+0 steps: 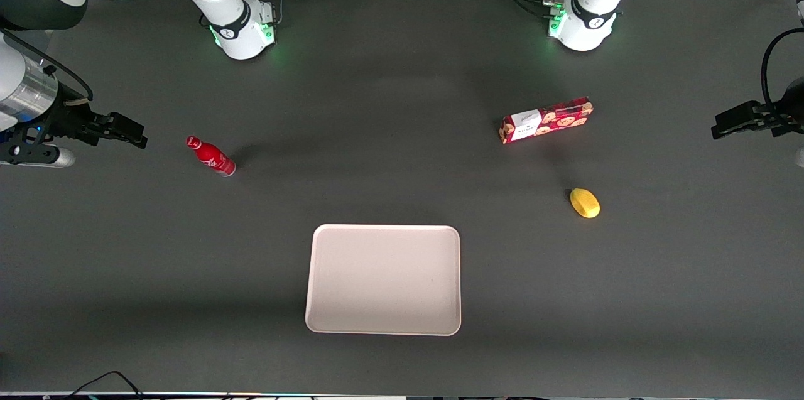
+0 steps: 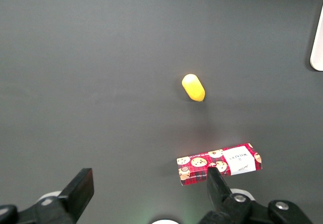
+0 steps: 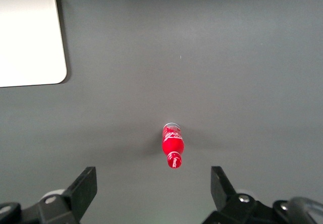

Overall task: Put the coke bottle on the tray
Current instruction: 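Move the right gripper down to the red Coca-Cola bottle's neck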

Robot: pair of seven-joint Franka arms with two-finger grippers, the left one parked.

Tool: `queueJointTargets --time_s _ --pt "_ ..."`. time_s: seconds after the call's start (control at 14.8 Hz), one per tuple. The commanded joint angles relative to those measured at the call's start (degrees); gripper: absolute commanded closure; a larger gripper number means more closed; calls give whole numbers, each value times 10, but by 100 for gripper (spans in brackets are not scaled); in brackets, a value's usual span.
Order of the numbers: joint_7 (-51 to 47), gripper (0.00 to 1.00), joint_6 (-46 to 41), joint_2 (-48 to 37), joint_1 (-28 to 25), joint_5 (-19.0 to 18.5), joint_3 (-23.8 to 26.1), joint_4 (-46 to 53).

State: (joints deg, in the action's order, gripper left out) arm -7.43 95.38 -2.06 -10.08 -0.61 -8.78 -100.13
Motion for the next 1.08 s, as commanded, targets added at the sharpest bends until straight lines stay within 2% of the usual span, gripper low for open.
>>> queueJointTargets --time_s 0.0,0.27,0.47,0.81,1.01 --pt "7 0 -28 21 1 10 -4 40" --pt "6 0 -37 24 2 10 -4 30" --pt "8 0 -35 22 1 10 -8 -34" --pt "0 0 122 2 4 5 -8 -213" --pt "-1 0 185 11 6 4 -8 -270"
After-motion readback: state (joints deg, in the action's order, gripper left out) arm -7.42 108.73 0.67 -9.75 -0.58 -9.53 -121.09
